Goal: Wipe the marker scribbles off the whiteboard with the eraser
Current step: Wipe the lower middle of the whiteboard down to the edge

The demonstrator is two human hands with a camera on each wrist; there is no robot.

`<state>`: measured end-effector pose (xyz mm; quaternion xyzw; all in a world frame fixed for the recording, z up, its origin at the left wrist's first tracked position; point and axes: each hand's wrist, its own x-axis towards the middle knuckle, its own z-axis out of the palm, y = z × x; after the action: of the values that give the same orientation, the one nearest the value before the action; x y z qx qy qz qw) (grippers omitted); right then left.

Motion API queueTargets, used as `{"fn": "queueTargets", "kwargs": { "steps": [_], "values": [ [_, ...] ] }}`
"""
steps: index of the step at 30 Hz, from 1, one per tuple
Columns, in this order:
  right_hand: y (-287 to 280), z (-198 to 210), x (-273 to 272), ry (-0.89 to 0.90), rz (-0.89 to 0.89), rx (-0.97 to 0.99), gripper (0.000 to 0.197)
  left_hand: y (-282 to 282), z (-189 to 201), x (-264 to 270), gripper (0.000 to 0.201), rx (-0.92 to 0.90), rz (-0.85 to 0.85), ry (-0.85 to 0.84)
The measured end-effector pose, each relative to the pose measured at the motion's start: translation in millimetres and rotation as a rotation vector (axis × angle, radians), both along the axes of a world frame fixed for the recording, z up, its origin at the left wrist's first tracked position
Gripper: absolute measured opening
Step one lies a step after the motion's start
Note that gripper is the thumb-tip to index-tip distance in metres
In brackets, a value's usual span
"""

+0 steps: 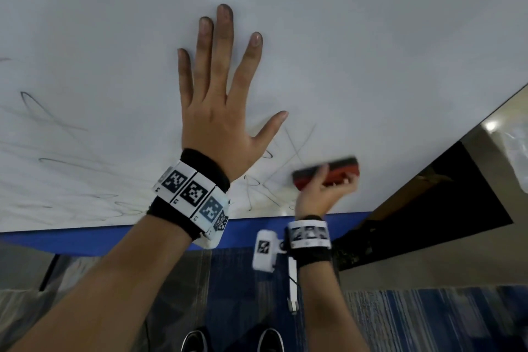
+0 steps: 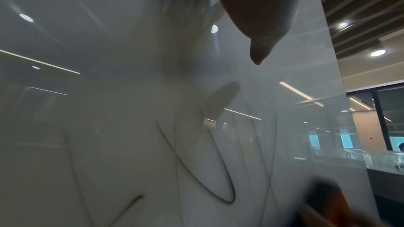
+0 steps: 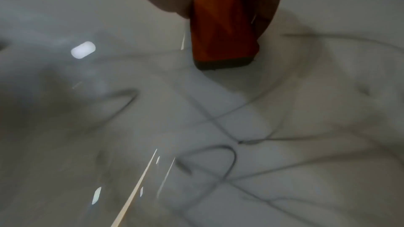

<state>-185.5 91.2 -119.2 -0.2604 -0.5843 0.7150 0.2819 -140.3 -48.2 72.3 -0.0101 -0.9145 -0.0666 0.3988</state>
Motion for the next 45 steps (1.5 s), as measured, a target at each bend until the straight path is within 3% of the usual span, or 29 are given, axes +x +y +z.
{"fn": "queueTargets", "kwargs": {
  "steps": [2, 4, 6, 10, 12, 14, 16, 18, 20, 22, 25, 27, 29, 32, 33, 35, 38, 40, 42, 45],
  "values": [
    [-21, 13, 16, 0.144, 0.162, 0.389, 0.045, -1, 0, 0, 0.085, 0.001, 0.002, -0.003],
    [-25, -1, 14, 0.151, 0.134, 0.469, 0.043, -2, 0, 1, 0.085, -0.001, -0.004, -0.006],
    [-19, -17, 10, 0.072, 0.056, 0.286, 0.043, -3, 0, 2, 0.084, -0.010, -0.016, -0.016],
    [0, -68, -7, -0.382, -0.151, -0.301, 0.051, -8, -3, 7, 0.082, -0.038, -0.027, -0.057],
    [17, -91, -15, -0.548, -0.090, -0.519, 0.052, -11, -5, 7, 0.083, -0.063, -0.032, -0.074],
    [32, -107, -23, -0.536, -0.019, -0.730, 0.055, -14, -6, 7, 0.083, -0.078, -0.033, -0.076],
    [21, -79, -21, -0.558, 0.086, -0.632, 0.054, -13, -8, 6, 0.084, -0.072, -0.031, -0.074],
    [4, -50, -24, -0.371, -0.071, -0.487, 0.044, -12, -8, 5, 0.084, -0.064, -0.025, -0.078],
    [-18, -25, -9, -0.155, -0.064, -0.225, 0.037, -10, -8, 6, 0.084, -0.056, -0.029, -0.085],
    [-28, -34, -2, -0.096, -0.048, -0.151, 0.036, -12, -9, 8, 0.083, -0.061, -0.037, -0.092],
    [-22, -86, -12, -0.303, -0.118, -0.421, 0.044, -19, -8, 11, 0.084, -0.128, -0.049, -0.110],
    [-10, -123, -8, -0.499, 0.057, -0.750, 0.043, -23, -8, 10, 0.087, -0.167, -0.043, -0.127],
    [6, -137, 2, -0.642, 0.185, -0.952, 0.044, -23, -8, 11, 0.093, -0.177, -0.038, -0.152],
    [5, -101, -1, -0.580, 0.159, -1.011, 0.029, -22, -7, 9, 0.099, -0.188, -0.032, -0.175],
    [0, -81, 0, -0.508, 0.133, -0.923, 0.021, -21, -6, 11, 0.100, -0.180, -0.032, -0.179],
    [-11, -28, 0, -0.257, 0.023, -0.608, 0.033, -19, -5, 12, 0.100, -0.160, -0.033, -0.178],
    [-30, 63, 10, 0.263, 0.062, 0.129, 0.039, -18, -1, 19, 0.093, -0.141, -0.070, -0.188],
    [-37, 92, 7, 0.374, 0.062, 0.434, 0.043, -23, 4, 26, 0.080, -0.140, -0.117, -0.179],
    [-38, 85, 6, 0.360, 0.008, 0.432, 0.043, -34, 11, 36, 0.068, -0.138, -0.134, -0.166],
    [-32, 22, 8, 0.187, -0.052, 0.203, 0.050, -58, 23, 49, 0.059, -0.029, -0.078, -0.060]
  ]
}}
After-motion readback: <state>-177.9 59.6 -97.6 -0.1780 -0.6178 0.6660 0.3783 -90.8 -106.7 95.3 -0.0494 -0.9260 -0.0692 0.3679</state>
